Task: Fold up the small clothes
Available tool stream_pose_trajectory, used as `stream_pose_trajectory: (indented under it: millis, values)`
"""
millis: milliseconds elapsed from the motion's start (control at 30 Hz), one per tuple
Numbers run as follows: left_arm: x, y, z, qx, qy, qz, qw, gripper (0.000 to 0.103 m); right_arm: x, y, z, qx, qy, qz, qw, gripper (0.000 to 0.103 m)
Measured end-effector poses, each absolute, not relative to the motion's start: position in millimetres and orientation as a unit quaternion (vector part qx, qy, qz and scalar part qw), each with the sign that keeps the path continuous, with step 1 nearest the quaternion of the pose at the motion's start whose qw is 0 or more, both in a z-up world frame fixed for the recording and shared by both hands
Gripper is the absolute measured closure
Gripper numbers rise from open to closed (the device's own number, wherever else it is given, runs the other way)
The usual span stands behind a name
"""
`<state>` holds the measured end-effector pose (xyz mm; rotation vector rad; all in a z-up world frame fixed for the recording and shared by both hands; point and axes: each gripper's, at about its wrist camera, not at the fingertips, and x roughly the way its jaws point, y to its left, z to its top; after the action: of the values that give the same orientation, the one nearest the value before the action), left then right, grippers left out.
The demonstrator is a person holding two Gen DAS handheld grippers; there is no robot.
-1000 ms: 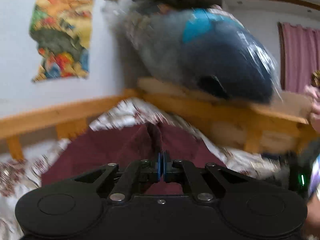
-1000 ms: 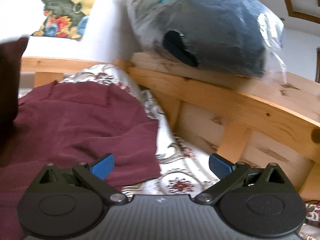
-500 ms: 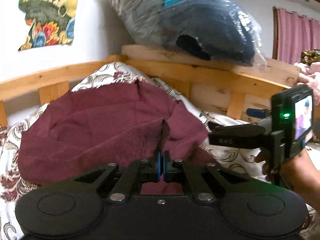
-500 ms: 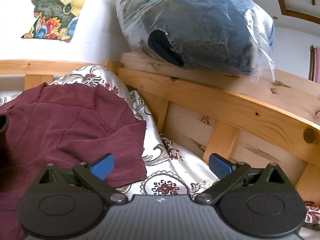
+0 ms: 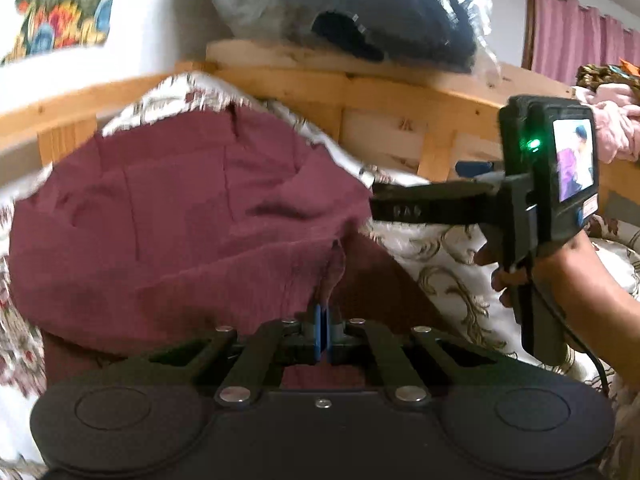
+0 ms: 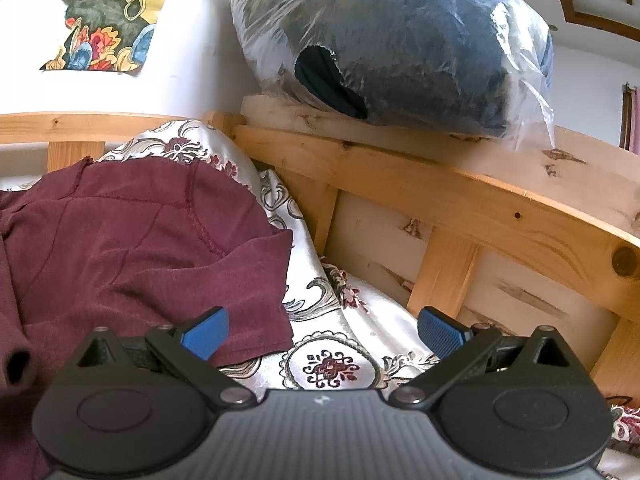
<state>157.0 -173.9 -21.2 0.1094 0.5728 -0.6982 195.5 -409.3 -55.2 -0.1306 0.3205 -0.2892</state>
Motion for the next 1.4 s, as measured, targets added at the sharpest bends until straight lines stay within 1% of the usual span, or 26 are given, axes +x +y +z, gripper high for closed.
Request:
stream_pose_trajectory:
  millis: [67,167,267,333,367,433,467,500,533,600,800,933,1000,1067,1100,1233,1267,1300,1367,1400]
  values:
    - [159,-171,-25,0.034,0.293,-0.342,0.892,0.101,196,-409,-56,-0.066,0.162,-0.141,0.975,0.0]
    - [159,-171,-28,0.035,0.297,-0.344,0.89,0.101,197,-408,-57,-0.067,0.163,-0.14,0.974,0.0]
    - [159,-171,-30,0.037,0.306,-0.348,0.885,0.096,197,-407,-58,-0.066,0.166,-0.138,0.974,0.0]
    - [159,-170,-29,0.034,0.309,-0.347,0.885,0.082,197,-406,-58,-0.067,0.167,-0.136,0.974,0.0]
    - [158,-169,-28,0.033,0.307,-0.346,0.886,0.077,197,-406,-59,-0.068,0.168,-0.135,0.974,0.0]
    - [156,-165,-24,0.032,0.303,-0.347,0.887,0.058,197,-405,-59,-0.068,0.17,-0.132,0.974,0.0]
    - [154,-161,-22,0.031,0.3,-0.345,0.889,0.051,197,-404,-60,-0.066,0.172,-0.129,0.974,0.0]
    - [153,-158,-20,0.031,0.296,-0.341,0.892,0.038,197,-403,-60,-0.063,0.174,-0.123,0.975,0.0]
    - [152,-153,-16,0.03,0.29,-0.331,0.898,0.029,196,-401,-60,-0.059,0.176,-0.115,0.976,0.0]
    - [152,-142,-11,0.029,0.282,-0.305,0.909,0.026,195,-396,-61,-0.054,0.18,-0.091,0.978,0.0]
    - [189,-88,-3,0.009,0.291,-0.16,0.943,0.026,188,-363,-68,-0.069,0.183,-0.039,0.98,0.0]
    - [221,-59,5,0.029,0.262,-0.071,0.962,0.027,181,-341,-72,-0.067,0.179,0.021,0.981,0.001]
    - [239,-46,7,0.029,0.251,-0.048,0.966,0.031,179,-331,-75,-0.071,0.183,0.055,0.979,0.008]
    - [253,-33,7,0.015,0.253,-0.039,0.967,0.035,180,-322,-80,-0.083,0.194,0.074,0.975,0.02]
    - [261,-27,5,0.006,0.256,-0.035,0.966,0.04,181,-319,-82,-0.086,0.2,0.08,0.973,0.022]
    - [278,-9,-9,-0.032,0.28,-0.018,0.959,0.061,186,-318,-87,-0.071,0.224,0.093,0.968,0.041]
    - [282,-6,-13,-0.039,0.287,-0.018,0.957,0.063,186,-319,-87,-0.064,0.23,0.096,0.966,0.047]
    - [286,-3,-16,-0.044,0.293,-0.017,0.955,0.068,188,-319,-87,-0.058,0.237,0.098,0.965,0.05]
    - [294,-1,-23,-0.052,0.304,-0.012,0.951,0.07,190,-321,-89,-0.052,0.247,0.101,0.962,0.059]
    - [297,0,-24,-0.056,0.308,-0.012,0.95,0.07,191,-321,-90,-0.052,0.253,0.104,0.96,0.061]
